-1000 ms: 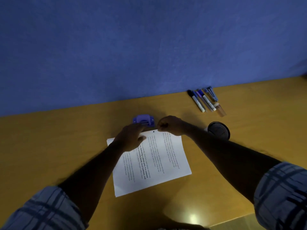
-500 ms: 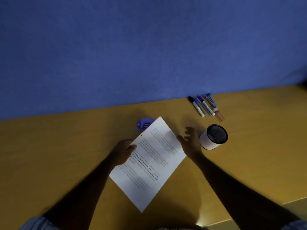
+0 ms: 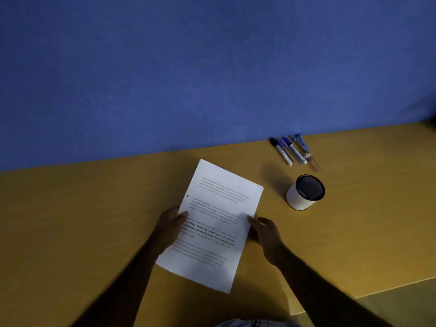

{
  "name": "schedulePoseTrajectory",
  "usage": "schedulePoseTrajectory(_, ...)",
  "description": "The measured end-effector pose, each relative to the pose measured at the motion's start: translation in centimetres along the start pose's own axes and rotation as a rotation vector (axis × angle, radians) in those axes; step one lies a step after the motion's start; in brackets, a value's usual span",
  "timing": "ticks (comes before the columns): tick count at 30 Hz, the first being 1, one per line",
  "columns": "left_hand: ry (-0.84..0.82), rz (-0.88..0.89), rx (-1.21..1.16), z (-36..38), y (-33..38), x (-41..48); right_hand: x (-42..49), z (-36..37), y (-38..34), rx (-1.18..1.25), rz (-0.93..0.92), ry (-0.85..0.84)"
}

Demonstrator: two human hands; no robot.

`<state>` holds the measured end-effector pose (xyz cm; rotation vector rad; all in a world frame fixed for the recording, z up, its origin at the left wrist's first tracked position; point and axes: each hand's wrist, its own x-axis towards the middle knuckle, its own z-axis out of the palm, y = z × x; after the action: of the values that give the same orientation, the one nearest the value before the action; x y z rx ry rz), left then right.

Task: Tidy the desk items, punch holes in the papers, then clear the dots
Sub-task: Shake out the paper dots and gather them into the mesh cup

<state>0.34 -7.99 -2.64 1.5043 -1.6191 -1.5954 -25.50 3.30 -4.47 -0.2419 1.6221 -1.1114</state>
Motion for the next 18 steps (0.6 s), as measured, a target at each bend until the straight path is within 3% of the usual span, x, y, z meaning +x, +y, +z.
schedulePoseTrajectory(4, 0.041, 0.004, -0.083, 0.5, 0.4, -0.7, -1.1, 0.7, -1.3, 0.125, -0.017, -0.342)
schedulePoseTrajectory(6, 0.086, 0.05, -0.111, 0.9, 1.0, -1.2, -1.4, 1.1, -2.1, 0.135, -0.128, -0.401)
schedulePoseTrajectory(12, 0.182, 0.241, -0.2, 1.9, 4.1, -2.6, -2.9, 1.5, -7.2, -0.049, -0.502, -0.216)
schedulePoseTrajectory(18, 0.184, 0.387, -0.289, 2.4, 6.1, -3.1, -4.5, 0.9, -9.7, -0.123, -0.682, -0.228)
